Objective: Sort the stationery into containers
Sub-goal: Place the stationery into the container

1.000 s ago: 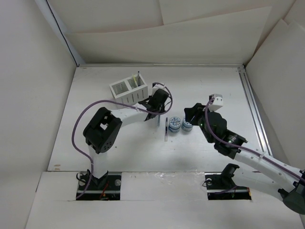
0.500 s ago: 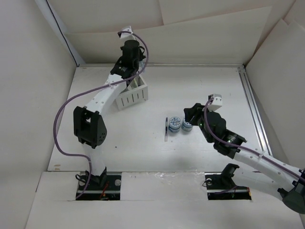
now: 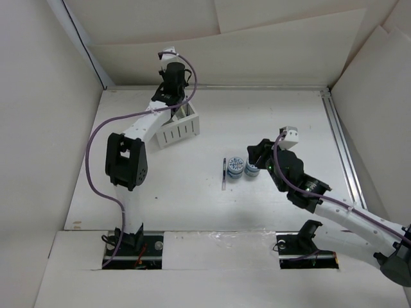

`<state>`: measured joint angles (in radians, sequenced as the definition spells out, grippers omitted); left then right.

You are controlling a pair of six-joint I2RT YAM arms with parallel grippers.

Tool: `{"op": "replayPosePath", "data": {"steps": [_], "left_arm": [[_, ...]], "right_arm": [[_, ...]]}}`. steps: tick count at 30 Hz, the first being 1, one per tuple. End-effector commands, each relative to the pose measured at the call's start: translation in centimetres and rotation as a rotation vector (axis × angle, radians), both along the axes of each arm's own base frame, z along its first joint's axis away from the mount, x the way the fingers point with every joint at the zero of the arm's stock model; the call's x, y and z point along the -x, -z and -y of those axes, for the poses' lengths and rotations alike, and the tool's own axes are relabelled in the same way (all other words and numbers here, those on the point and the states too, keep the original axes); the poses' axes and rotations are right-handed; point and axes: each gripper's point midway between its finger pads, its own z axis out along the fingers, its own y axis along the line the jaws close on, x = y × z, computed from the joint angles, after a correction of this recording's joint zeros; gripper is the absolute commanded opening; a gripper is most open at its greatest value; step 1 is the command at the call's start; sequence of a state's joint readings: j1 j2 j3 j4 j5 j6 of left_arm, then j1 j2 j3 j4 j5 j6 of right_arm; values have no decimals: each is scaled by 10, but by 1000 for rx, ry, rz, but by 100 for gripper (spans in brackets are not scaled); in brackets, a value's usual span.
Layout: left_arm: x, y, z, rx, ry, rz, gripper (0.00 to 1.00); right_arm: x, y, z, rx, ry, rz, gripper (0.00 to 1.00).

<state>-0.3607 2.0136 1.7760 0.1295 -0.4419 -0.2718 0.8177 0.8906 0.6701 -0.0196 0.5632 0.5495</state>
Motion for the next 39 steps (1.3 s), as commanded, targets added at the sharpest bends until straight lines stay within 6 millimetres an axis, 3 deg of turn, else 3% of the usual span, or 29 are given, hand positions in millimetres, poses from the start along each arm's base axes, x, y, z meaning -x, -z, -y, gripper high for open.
{"op": "replayPosePath", "data": {"steps": [1, 5, 9, 15, 19, 23, 24, 25, 27, 28, 29, 32, 35, 38, 39], "left_arm": [[-3, -17, -6, -20, -34, 97, 0], [0, 1, -3, -55, -28, 96, 0], [5, 4, 6, -88, -26, 110, 0], [6, 20, 4, -96, -37, 96, 0], [16, 28, 5, -100, -27, 88, 0], [26, 37, 1, -88, -29, 72, 13], [29, 23, 0, -77, -31, 95, 18], [32, 23, 2, -66, -20, 94, 29], [36, 15, 2, -46, -11, 101, 38], [41, -4, 2, -30, -2, 133, 42], [45, -9, 5, -11, 22, 136, 45], [60, -46, 12, 34, 64, 195, 46], [81, -75, 32, 67, 126, 233, 42], [96, -77, 53, 96, 197, 205, 29], [98, -69, 57, 108, 218, 159, 25]], "right_arm": [[-2, -5, 0, -16, 1, 16, 50], [-2, -5, 0, -16, 1, 16, 50], [-2, -2, -1, -10, 1, 10, 50], [-2, -2, -1, -10, 1, 10, 50], [-2, -2, -1, -10, 1, 10, 50], [-2, -2, -1, -10, 1, 10, 50], [-2, -2, -1, -10, 1, 10, 50], [-2, -2, -1, -10, 1, 10, 50], [-2, -2, -1, -10, 1, 10, 50], [-2, -2, -1, -10, 1, 10, 50], [-2, -2, -1, -10, 1, 10, 50], [-2, -2, -1, -10, 1, 10, 50], [-2, -2, -1, -10, 1, 10, 50], [-2, -2, -2, -11, -9, 8, 50], [-2, -2, -2, -11, -9, 8, 50]]}}
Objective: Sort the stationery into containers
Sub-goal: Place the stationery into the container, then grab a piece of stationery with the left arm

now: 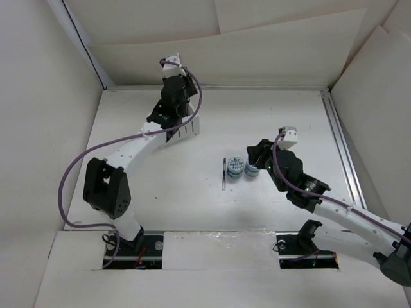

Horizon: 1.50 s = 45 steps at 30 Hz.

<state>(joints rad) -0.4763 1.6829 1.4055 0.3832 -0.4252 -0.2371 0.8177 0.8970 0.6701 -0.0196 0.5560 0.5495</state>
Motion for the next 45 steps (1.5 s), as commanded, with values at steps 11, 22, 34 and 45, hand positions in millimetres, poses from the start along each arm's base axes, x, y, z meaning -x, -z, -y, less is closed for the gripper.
{"op": "replayPosePath", "data": {"steps": [11, 22, 34, 45], "left_arm": [[118, 156, 131, 44, 439, -457, 8], [156, 245, 152, -57, 461, -684, 18], [175, 283, 156, -166, 426, -756, 29], [166, 307, 143, -273, 310, -746, 0]], "right_arm": [[-1, -7, 0, -23, -2, 21, 10], [-2, -14, 8, -34, 26, 38, 16], [-1, -13, 6, -35, 17, 37, 39], [-1, -13, 6, -35, 17, 37, 41]]}}
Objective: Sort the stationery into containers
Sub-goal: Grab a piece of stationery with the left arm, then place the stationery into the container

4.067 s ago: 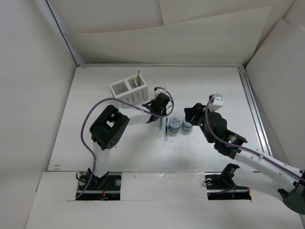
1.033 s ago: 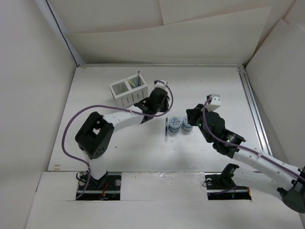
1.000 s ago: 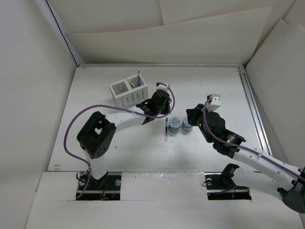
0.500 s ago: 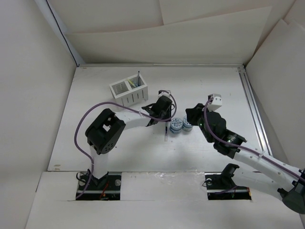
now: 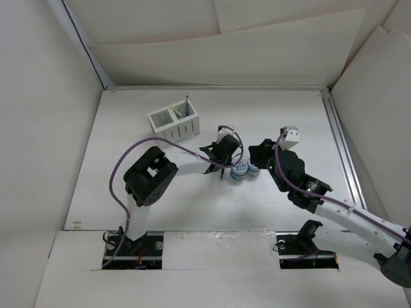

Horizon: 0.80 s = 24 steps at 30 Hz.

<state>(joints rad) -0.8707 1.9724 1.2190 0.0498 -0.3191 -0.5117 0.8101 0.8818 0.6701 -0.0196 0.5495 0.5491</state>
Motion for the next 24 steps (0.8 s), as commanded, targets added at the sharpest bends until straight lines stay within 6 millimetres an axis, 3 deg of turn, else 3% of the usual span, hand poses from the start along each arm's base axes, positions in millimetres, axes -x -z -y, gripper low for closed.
{"op": "replayPosePath", "data": {"steps": [1, 6, 13, 16, 18, 20, 22, 24], "left_arm": [[-3, 13, -16, -83, -45, 2, 0], [-11, -21, -17, -50, -78, 73, 0], [-47, -107, -24, 138, -122, 191, 0], [-73, -161, -38, 215, -161, 285, 0], [-95, -200, -58, 265, -218, 366, 0], [-110, -220, -75, 282, -247, 426, 0], [-135, -252, -99, 329, -300, 510, 0], [-157, -256, -123, 309, -362, 535, 0]], "right_arm": [[-2, -9, 4, -24, 16, 27, 41], [-1, -12, 5, -30, 16, 33, 41], [0, -10, 8, -29, 25, 35, 50], [1, -13, 9, -36, 25, 41, 51], [1, -13, 9, -36, 25, 41, 52], [1, -13, 9, -36, 25, 41, 52], [0, -10, 6, -29, 16, 32, 52], [0, -10, 6, -29, 16, 32, 52]]}}
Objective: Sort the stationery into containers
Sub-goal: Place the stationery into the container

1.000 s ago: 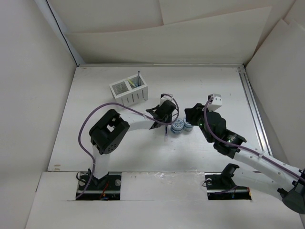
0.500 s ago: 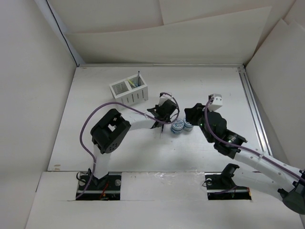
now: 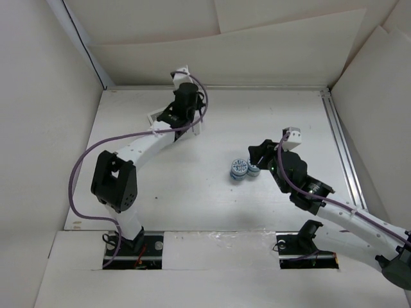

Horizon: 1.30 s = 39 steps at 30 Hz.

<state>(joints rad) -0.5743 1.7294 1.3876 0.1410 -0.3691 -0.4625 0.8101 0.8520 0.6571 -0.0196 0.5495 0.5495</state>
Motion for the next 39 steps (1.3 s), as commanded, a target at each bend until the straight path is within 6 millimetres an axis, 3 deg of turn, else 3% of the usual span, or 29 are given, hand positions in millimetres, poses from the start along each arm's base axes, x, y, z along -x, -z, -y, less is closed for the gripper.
{"op": "replayPosePath", "data": {"steps": [1, 4, 6, 7, 13, 17, 19, 21, 22, 30, 34, 38, 39], "left_arm": [[-36, -65, -30, 31, -74, 163, 0], [-62, -61, -54, -36, -169, 183, 0], [-75, -70, -62, -49, -194, 205, 0], [-84, -59, -70, -64, -212, 182, 0], [-96, -58, -92, -145, -279, 220, 0], [-101, -50, -97, -183, -309, 230, 0], [-105, -60, -98, -199, -316, 252, 0], [-110, -51, -96, -216, -312, 242, 0], [-111, -57, -98, -223, -323, 251, 0], [-114, -16, -98, -258, -324, 212, 0], [-114, -14, -100, -254, -335, 219, 0], [-113, -18, -96, -234, -310, 226, 16], [-108, -28, -96, -212, -305, 240, 28]], "right_arm": [[-3, -7, 3, -17, 16, 21, 52], [-3, -7, 3, -17, 16, 21, 52], [-3, -7, 3, -17, 16, 21, 52], [-3, -7, 3, -17, 16, 21, 52], [-3, -4, 0, -12, 6, 13, 52], [-3, -4, 0, -12, 6, 13, 52], [-3, -1, -2, -6, -3, 5, 52], [-3, -1, -2, -6, -3, 5, 52], [-3, -1, -2, -6, -3, 5, 52], [-4, -3, -1, -12, 6, 13, 52], [-4, -3, -1, -12, 6, 13, 52], [-5, 0, -2, -5, 6, 6, 52], [-5, 0, -2, -5, 6, 6, 54]]}}
